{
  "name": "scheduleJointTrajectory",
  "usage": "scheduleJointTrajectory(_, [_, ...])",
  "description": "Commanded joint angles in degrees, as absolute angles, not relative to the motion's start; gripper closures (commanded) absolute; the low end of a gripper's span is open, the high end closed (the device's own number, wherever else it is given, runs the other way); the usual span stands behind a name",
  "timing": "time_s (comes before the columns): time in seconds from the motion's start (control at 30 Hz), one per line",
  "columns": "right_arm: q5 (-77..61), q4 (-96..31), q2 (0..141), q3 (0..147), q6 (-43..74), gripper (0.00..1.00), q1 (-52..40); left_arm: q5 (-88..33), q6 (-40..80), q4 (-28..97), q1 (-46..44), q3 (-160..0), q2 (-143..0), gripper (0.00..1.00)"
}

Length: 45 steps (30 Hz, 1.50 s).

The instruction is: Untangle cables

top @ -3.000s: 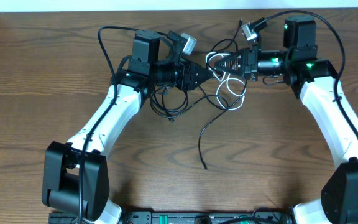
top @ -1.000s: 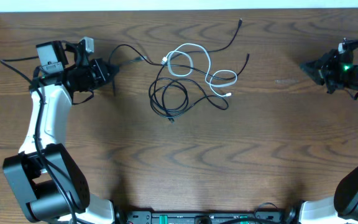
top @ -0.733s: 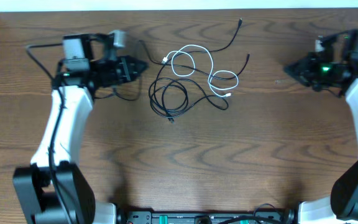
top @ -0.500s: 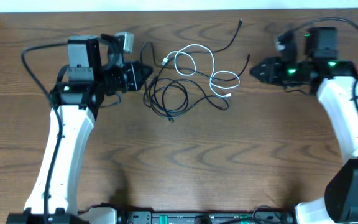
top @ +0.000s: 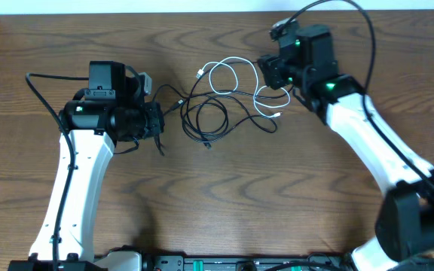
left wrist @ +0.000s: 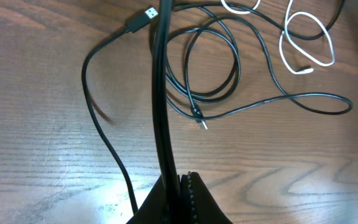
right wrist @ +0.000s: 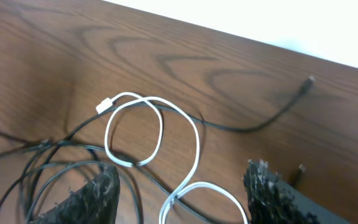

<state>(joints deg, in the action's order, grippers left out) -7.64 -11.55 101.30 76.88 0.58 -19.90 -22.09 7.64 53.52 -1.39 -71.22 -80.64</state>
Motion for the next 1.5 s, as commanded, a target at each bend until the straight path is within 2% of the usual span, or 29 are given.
scheduleJointTrajectory(0.0, [-6.00, -7.03, 108.12, 77.12, -0.34, 0.37, -20.36, -21.15, 7.33, 53.93, -1.39, -71.46, -80.86, 0.92])
scheduleJointTrajectory(0.27, [-6.63, 8.25, 120.97, 77.12, -2.42, 0.37, -20.36, -21.15, 7.33, 53.98, -1.39, -71.46, -80.86, 0.92])
scheduleJointTrajectory(0.53, [-8.05, 11.18, 127.07, 77.12, -2.42, 0.39, -21.08, -21.15, 7.33, 53.98, -1.39, -71.46, -80.86, 0.92])
scheduleJointTrajectory(0.67, [-8.05, 11.00, 127.33, 77.12, -2.17, 0.52, -21.10, -21.19, 7.33, 53.98, -1.39, -71.46, -80.86, 0.92])
scheduleJointTrajectory(0.77, [-7.57, 9.41, 127.52, 77.12, -0.69, 0.55, -21.10, -21.39, 7.35, 53.98, -1.39, -71.46, -80.86, 0.92])
scheduleJointTrajectory(0.9, [-7.75, 8.27, 127.37, 77.14, 2.66, 0.78, -21.10, -21.39, 7.33, 54.04, -1.39, -71.46, -80.86, 0.92])
scheduleJointTrajectory(0.97, [-9.13, 7.14, 125.64, 77.14, 4.67, 0.94, -21.02, -21.37, 7.33, 54.33, -1.39, -71.46, -80.84, 0.92])
scheduleJointTrajectory(1.03, [-9.32, 5.08, 121.16, 77.14, 4.84, 0.99, -20.51, -21.37, 7.33, 54.46, -1.39, -71.46, -80.86, 0.92])
scheduleJointTrajectory(1.2, [-9.10, -0.12, 106.59, 77.14, 4.89, 0.99, -18.00, -21.34, 7.33, 54.43, -1.39, -71.46, -80.84, 0.92])
scheduleJointTrajectory(1.47, [-6.70, -9.10, 90.65, 77.14, 4.75, 0.99, -13.19, -21.34, 7.31, 54.41, -1.39, -71.46, -80.86, 0.92])
